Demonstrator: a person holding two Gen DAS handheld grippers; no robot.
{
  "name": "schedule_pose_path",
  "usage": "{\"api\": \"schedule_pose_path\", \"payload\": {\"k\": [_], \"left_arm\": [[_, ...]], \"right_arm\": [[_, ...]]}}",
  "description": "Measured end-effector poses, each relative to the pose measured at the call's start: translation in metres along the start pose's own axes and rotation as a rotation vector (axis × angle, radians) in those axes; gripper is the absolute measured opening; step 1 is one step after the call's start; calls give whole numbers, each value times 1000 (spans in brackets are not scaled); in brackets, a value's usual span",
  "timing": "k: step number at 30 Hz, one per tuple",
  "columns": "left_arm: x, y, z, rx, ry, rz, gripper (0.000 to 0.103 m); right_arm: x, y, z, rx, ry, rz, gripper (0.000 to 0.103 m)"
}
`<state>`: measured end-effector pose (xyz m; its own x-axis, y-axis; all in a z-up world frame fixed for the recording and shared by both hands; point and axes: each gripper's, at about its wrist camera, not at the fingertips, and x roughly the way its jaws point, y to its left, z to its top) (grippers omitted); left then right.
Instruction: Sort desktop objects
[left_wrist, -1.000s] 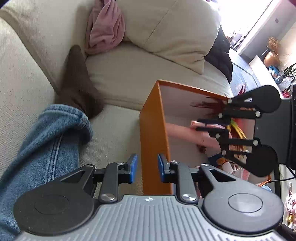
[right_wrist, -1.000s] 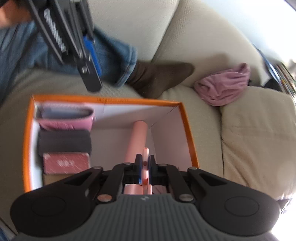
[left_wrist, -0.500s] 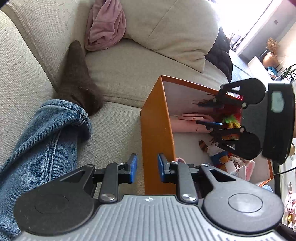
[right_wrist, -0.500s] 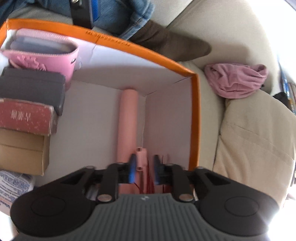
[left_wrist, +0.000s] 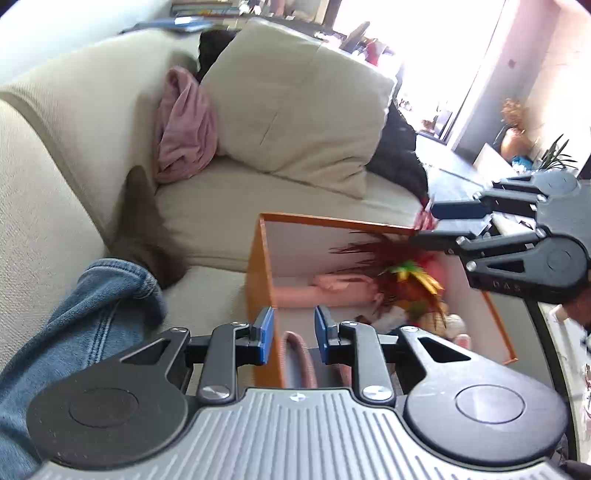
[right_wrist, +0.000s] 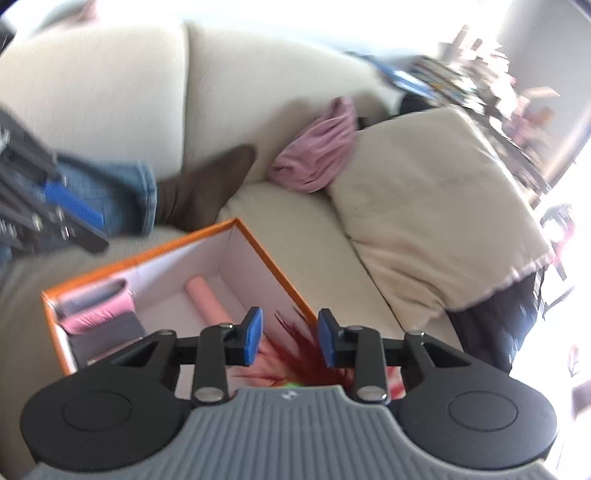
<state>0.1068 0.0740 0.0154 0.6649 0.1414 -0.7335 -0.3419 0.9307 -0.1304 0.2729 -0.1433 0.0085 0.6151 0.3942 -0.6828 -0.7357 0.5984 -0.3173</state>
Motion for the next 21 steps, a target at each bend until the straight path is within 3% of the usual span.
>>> {"api": "schedule_pose_path", "payload": {"k": [5, 7, 11, 16, 21], "left_arm": [[-12, -26, -14, 54, -90, 44, 39], [-16, -36, -20, 79, -129, 66, 51], [-25, -54, -34, 144, -225, 99, 56], [-28, -64, -51, 147, -289, 151, 80], [-15, -65, -67, 132, -328, 219, 82]], "right_arm": [[-34, 29, -23, 141, -72, -72, 43], [-43, 40, -33, 212, -97, -108, 43], [-54, 50, -58, 410, -139, -117, 44], [-56, 59, -86, 607, -168, -175, 52], [-43, 64, -104, 722, -147, -196, 56]]}}
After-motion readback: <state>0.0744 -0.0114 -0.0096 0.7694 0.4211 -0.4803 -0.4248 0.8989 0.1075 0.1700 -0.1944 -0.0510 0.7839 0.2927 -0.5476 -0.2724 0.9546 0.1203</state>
